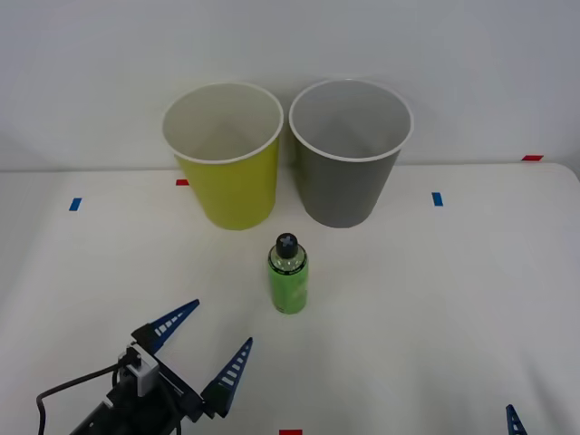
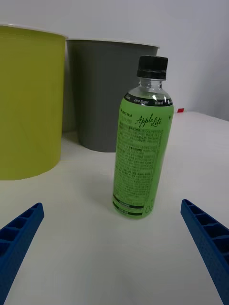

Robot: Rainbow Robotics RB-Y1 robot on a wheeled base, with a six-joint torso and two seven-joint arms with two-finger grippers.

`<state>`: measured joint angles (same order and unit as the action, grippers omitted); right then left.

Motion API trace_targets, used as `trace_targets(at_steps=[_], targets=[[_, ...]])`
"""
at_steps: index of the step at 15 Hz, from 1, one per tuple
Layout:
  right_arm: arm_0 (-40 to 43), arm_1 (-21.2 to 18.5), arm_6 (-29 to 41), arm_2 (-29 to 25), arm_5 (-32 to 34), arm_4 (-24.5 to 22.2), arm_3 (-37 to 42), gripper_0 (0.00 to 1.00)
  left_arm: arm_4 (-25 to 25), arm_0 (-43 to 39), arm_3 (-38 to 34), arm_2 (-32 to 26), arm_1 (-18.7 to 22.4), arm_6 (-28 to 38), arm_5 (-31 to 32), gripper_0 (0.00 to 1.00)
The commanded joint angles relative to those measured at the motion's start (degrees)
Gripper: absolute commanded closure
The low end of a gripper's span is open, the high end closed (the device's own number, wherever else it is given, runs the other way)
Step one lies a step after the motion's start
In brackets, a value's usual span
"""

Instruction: Put cans in the gray bin and PET bottles in the light green bin.

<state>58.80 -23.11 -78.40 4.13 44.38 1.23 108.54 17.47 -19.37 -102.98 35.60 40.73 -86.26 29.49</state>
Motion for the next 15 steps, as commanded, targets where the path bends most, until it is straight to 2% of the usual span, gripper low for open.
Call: trace_targets(at_steps=[1,6,8,12,15], targets=[[0.0,0.0,0.0,0.0,0.0,0.0,0.0,0.00,1.1,3.7,0.1,2.0,0.2,-0.2,-1.5,0.00],[0.0,0.0,0.0,0.0,0.0,0.0,0.0,0.00,0.7,6.7,0.1,3.5,0.3,-0.4,-2.6,0.00],[0.0,0.0,0.0,0.0,0.0,0.0,0.0,0.00,1.5,8.7,0.1,4.8,1.6,-0.4,-3.7,0.00],[0.0,0.0,0.0,0.0,0.0,0.0,0.0,0.00,3.0,12.2,0.1,5.0,1.1,0.0,-7.5,0.00],[0.0,0.0,0.0,0.0,0.0,0.0,0.0,0.00,4.1,14.4,0.9,5.1,-1.0,0.1,-9.5,0.00]])
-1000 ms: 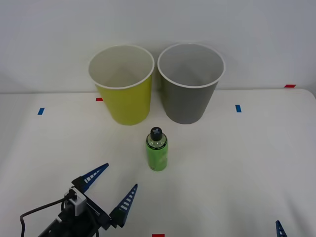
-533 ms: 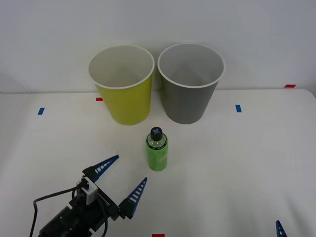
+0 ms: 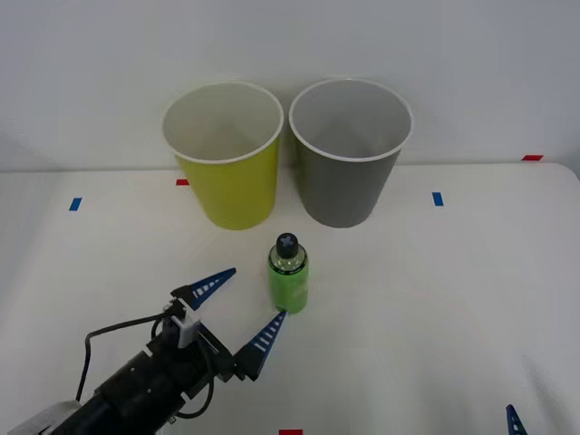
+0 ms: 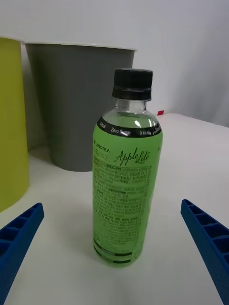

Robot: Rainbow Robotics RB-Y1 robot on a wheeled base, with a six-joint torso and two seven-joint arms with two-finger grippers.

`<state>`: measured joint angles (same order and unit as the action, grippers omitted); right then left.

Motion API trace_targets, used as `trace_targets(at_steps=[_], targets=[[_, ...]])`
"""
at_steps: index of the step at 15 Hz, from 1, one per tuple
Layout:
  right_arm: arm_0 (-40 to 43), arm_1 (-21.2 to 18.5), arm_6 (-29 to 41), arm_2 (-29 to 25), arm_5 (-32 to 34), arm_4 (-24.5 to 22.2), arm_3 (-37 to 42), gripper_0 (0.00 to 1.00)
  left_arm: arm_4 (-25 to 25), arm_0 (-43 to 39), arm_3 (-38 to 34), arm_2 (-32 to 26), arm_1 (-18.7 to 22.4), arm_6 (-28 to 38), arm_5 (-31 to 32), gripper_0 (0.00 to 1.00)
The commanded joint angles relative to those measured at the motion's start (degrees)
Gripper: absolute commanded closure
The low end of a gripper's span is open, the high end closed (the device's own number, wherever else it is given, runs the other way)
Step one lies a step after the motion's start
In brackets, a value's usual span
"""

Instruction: Put cans in the gray bin and PET bottles in the light green bin.

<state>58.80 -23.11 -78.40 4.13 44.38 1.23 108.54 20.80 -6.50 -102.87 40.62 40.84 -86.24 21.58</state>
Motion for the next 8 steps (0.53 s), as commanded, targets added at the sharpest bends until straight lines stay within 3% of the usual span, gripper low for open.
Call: trace_targets(at_steps=[1,8], targets=[[0.0,0.0,0.0,0.0,0.0,0.0,0.0,0.00,0.7,1.9,1.3,0.2,-1.1,0.1,-1.7,0.00],[0.0,0.0,0.0,0.0,0.0,0.0,0.0,0.00,1.5,6.3,5.0,2.2,-5.0,0.2,-2.2,0.00]])
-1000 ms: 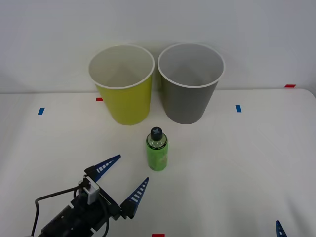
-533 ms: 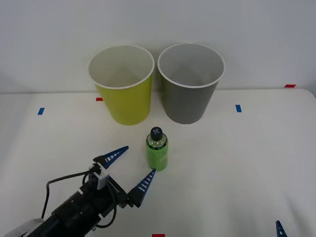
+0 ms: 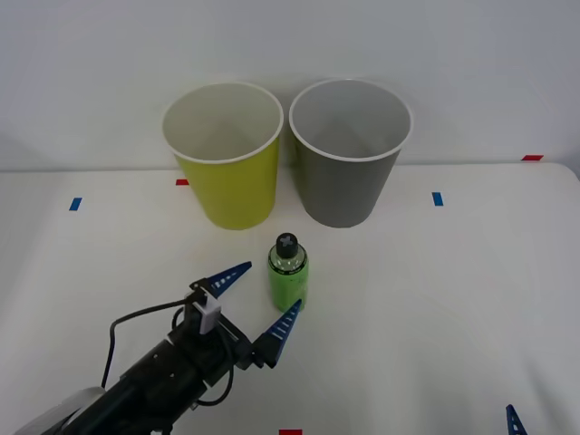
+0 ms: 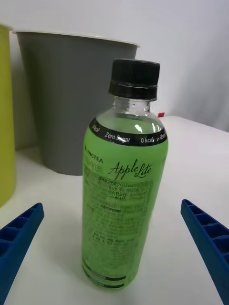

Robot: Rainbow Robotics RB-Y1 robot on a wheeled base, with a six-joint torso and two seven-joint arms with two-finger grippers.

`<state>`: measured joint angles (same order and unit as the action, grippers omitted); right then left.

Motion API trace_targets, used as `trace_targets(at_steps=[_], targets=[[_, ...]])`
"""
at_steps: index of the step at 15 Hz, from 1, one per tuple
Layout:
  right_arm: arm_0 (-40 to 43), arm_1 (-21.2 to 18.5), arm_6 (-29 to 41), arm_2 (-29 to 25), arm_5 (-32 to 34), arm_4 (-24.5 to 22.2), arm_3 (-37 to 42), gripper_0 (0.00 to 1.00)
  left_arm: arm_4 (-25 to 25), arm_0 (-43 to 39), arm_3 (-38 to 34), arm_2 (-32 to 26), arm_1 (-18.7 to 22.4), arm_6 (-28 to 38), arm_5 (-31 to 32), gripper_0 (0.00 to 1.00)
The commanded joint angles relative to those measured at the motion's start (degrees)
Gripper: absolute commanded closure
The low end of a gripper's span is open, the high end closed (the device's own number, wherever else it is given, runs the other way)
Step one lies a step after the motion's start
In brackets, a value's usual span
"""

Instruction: Put cans in the gray bin and PET bottles in the light green bin.

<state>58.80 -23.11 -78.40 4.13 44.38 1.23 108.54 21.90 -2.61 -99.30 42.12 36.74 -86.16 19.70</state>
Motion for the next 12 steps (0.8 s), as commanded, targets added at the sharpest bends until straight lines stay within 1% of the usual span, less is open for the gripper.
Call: trace_targets(at_steps=[1,4,7,12], targets=[[0.0,0.0,0.0,0.0,0.0,0.0,0.0,0.00,0.6,3.5,1.7,0.7,-1.5,0.0,-1.8,0.00],[0.0,0.0,0.0,0.0,0.0,0.0,0.0,0.00,1.2,5.9,2.2,0.7,-4.0,-0.2,-4.2,0.00],[0.0,0.0,0.0,0.0,0.0,0.0,0.0,0.00,1.3,6.4,2.1,0.7,-5.5,-0.4,-4.8,0.00],[0.0,0.0,0.0,0.0,0.0,0.0,0.0,0.00,1.3,7.4,2.3,0.7,-6.2,-0.9,-6.2,0.00]])
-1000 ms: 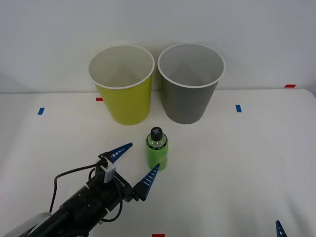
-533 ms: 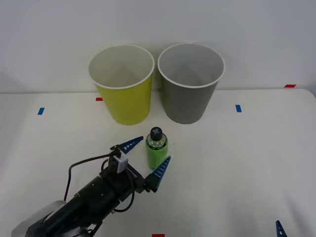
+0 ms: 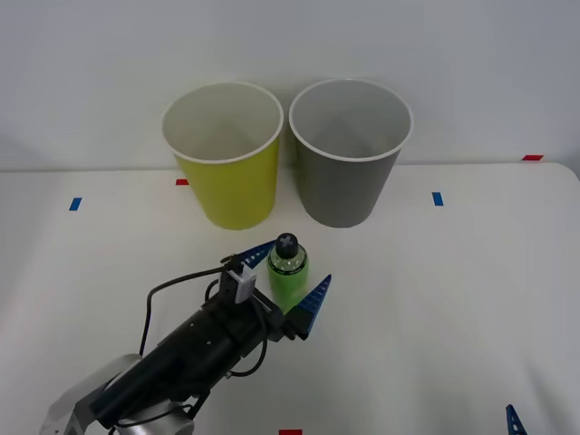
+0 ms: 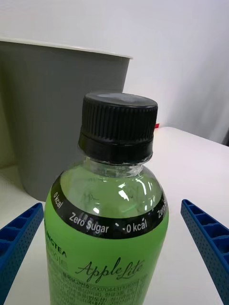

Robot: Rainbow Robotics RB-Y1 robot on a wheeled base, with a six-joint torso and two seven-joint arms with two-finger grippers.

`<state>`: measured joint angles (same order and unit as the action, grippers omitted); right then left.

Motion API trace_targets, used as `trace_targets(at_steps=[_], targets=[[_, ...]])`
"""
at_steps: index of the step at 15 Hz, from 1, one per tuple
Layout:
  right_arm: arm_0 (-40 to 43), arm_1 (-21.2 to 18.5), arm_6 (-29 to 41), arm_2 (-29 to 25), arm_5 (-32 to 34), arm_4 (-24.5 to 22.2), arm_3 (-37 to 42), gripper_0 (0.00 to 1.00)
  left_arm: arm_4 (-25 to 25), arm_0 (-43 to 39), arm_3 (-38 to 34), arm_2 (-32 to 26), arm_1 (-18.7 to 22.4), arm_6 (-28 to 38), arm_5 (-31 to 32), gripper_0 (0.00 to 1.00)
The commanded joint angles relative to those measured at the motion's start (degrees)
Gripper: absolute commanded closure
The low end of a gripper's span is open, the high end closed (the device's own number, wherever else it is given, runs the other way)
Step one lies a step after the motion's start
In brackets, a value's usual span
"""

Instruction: Put cans in the gray bin and PET bottles in the light green bin.

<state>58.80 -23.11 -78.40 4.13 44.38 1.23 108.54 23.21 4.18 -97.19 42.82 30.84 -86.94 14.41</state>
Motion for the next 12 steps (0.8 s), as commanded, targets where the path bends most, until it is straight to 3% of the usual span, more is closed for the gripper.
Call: trace_targets(at_steps=[1,6,8,10,12], targets=[[0.0,0.0,0.0,0.0,0.0,0.0,0.0,0.00,0.0,0.8,0.3,0.0,-0.5,-0.2,-1.0,0.00],[0.0,0.0,0.0,0.0,0.0,0.0,0.0,0.00,-0.6,0.9,0.3,0.0,-1.6,-0.8,-1.9,0.00],[0.0,0.0,0.0,0.0,0.0,0.0,0.0,0.00,-0.6,1.2,0.3,0.0,-1.5,-1.0,-1.9,0.63],[0.0,0.0,0.0,0.0,0.0,0.0,0.0,0.00,-0.6,1.4,0.3,0.0,-1.5,-1.0,-2.2,0.99],[0.0,0.0,0.0,0.0,0.0,0.0,0.0,0.00,-0.6,1.5,0.4,-0.2,-1.5,-1.0,-2.4,1.00]])
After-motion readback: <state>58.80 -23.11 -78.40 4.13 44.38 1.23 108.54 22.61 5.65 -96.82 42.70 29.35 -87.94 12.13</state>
